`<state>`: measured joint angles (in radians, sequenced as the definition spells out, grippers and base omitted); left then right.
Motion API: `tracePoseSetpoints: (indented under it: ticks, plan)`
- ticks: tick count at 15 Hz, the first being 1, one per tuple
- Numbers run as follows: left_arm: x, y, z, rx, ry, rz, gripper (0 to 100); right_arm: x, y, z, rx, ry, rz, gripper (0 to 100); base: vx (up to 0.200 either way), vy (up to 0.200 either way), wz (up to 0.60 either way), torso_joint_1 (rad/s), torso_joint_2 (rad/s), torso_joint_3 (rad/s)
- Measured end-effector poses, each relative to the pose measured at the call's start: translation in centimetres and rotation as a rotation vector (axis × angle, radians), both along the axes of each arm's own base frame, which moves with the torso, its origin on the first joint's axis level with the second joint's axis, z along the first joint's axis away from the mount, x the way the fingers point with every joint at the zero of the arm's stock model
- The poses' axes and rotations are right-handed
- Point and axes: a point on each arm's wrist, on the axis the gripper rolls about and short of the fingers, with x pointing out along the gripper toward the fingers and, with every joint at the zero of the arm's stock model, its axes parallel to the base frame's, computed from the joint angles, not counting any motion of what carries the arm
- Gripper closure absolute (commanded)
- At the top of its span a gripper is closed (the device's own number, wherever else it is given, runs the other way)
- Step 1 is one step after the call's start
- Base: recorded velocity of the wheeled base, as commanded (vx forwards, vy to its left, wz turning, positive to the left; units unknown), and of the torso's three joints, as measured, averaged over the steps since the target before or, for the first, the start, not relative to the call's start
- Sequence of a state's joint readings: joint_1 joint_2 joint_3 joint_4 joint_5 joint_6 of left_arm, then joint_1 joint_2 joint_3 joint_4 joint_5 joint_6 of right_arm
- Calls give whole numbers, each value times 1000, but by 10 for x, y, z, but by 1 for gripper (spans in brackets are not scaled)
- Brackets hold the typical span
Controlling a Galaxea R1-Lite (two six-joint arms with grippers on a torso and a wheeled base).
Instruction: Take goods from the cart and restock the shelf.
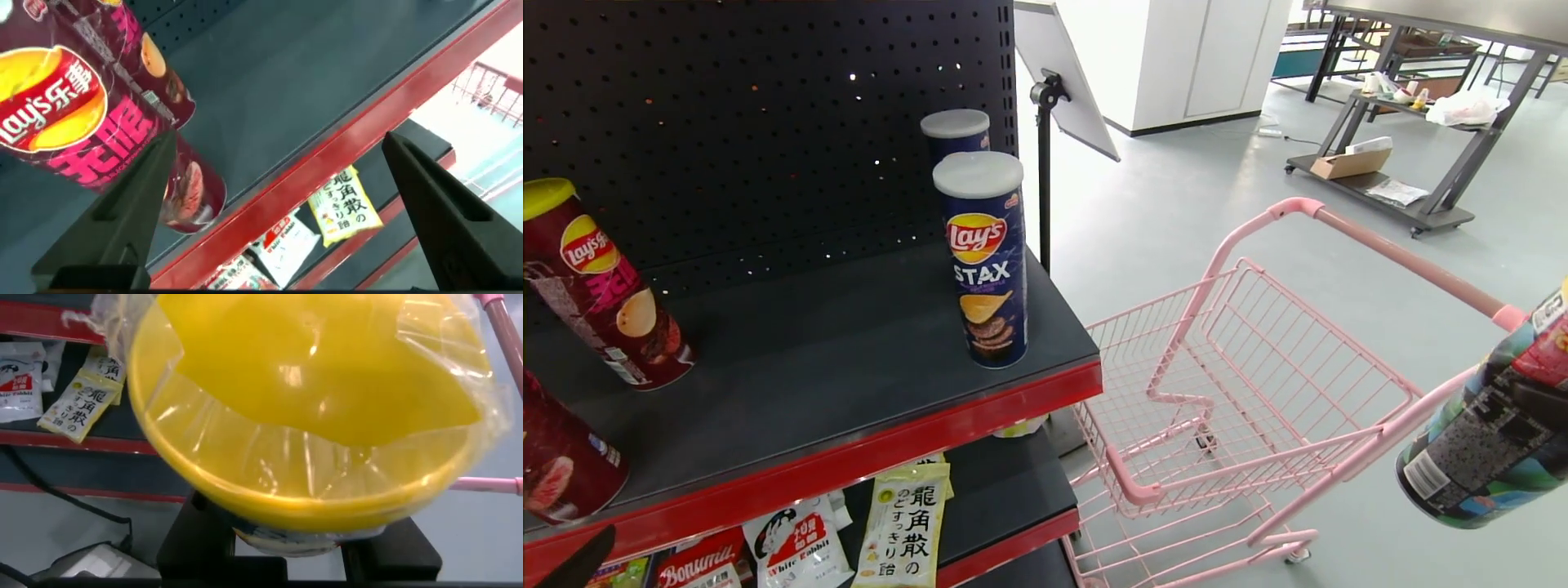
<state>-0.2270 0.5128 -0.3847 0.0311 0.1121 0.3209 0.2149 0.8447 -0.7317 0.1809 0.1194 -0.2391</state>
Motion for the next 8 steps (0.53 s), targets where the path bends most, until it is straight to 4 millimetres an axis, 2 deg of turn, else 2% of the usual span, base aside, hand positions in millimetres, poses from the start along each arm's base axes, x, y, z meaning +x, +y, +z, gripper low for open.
tracePoseSetpoints:
  ticks: [3,5,8]
  plan:
    - [1,0,0,2,2,0,0,0,0,0,-7,-1,1,100,-200,0,0,2,-4,5]
    - [0,0,0,1,3,-5,0,0,0,-1,-8,1,0,100,0,0,0,0,0,0]
    - [0,0,0,-2,-3,-6,0,0,0,-1,-19,-4,5,100,0,0,600,-6,-2,4]
